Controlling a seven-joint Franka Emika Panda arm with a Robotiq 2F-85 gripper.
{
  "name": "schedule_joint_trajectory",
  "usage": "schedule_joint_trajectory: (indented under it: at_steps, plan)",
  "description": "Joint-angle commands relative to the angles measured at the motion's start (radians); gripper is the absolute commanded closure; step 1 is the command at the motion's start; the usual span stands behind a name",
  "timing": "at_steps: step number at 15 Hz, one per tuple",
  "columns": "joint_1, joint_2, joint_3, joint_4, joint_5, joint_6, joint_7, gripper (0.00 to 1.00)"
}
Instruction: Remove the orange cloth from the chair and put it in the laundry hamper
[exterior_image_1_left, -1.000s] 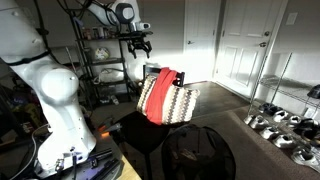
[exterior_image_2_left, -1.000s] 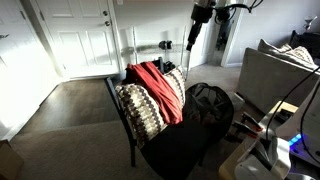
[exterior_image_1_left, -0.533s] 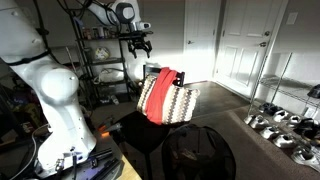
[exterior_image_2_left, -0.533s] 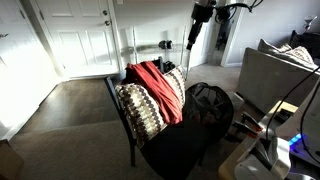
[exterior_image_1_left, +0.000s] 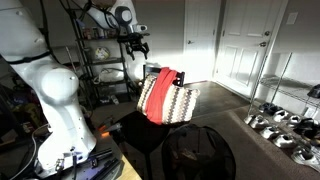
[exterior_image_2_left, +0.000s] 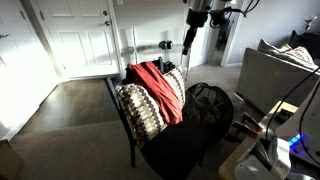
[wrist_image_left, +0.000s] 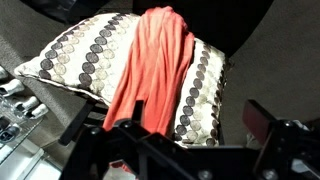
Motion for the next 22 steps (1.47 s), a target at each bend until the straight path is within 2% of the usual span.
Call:
schedule_joint_trajectory:
  at_steps: [1,4,6,8,13,22]
  plan:
    - [-0.002,0.157,0.083,0.094,-0.139,0.047,0.144,0.0]
    - [-0.003,0.295,0.099,0.186,-0.287,0.104,0.309,0.0]
    - [0.007,0.397,0.069,0.257,-0.379,0.146,0.435,0.0]
    - [0.028,0.487,0.026,0.334,-0.417,0.16,0.518,0.0]
    - [0.071,0.659,-0.064,0.518,-0.365,0.183,0.553,0.0]
    - [0.127,0.85,-0.159,0.743,-0.327,0.217,0.54,0.0]
